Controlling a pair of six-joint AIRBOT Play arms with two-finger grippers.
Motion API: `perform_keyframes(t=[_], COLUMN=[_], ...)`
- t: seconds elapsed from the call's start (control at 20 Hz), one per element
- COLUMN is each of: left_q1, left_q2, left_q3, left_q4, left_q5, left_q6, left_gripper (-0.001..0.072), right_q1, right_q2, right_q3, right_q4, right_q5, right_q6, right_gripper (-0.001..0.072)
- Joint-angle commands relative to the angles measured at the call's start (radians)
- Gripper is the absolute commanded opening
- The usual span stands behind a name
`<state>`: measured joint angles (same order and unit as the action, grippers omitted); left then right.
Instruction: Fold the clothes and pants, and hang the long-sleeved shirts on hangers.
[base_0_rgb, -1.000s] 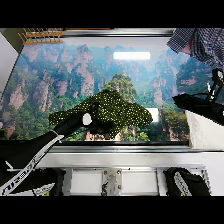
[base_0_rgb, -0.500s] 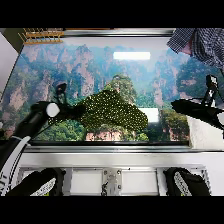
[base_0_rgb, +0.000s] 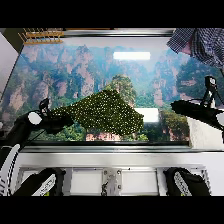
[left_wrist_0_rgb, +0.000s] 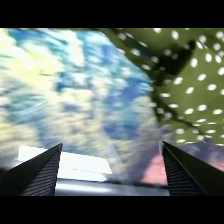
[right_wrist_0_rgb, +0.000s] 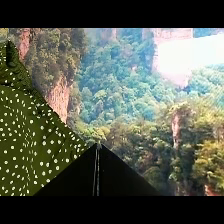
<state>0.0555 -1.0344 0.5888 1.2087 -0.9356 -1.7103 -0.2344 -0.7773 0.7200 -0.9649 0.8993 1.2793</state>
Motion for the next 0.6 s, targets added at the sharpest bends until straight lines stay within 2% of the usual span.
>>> perform_keyframes(t=[0.0,0.25,0.3,0.4,0.45,0.5,0.55], left_q1=[-0.024,-0.113,-0.115,-0.112,-0.112,-0.112,-0.112], left_q2=[-0.124,-0.320,-0.347,-0.381,-0.384,-0.381,-0.378], left_q3=[0.006,0.169,0.192,0.227,0.237,0.247,0.257], left_q4=[-0.244,-0.262,-0.259,-0.259,-0.258,-0.258,-0.257], left_q5=[0.109,0.151,0.149,0.138,0.133,0.125,0.113], left_q6=[0.118,0.109,0.088,0.072,0.072,0.076,0.085], left_gripper=[0.0657,0.0656,0.0625,0.0092,0.0003,0.0003,0.0003], right_q1=[0.000,0.000,0.000,0.003,0.015,0.035,0.069], right_q2=[0.000,-0.001,-0.004,-0.030,-0.055,-0.086,-0.130], right_q3=[0.000,-0.006,-0.016,-0.045,-0.066,-0.088,-0.107], right_q4=[0.000,-0.002,-0.001,-0.001,-0.003,-0.003,-0.003], right_q5=[0.001,0.037,0.046,0.081,0.096,0.101,0.100], right_q6=[0.000,0.000,0.000,0.000,0.000,0.000,0.000], right_gripper=[0.0008,0.0008,0.0008,0.0008,0.0009,0.0076,0.0325])
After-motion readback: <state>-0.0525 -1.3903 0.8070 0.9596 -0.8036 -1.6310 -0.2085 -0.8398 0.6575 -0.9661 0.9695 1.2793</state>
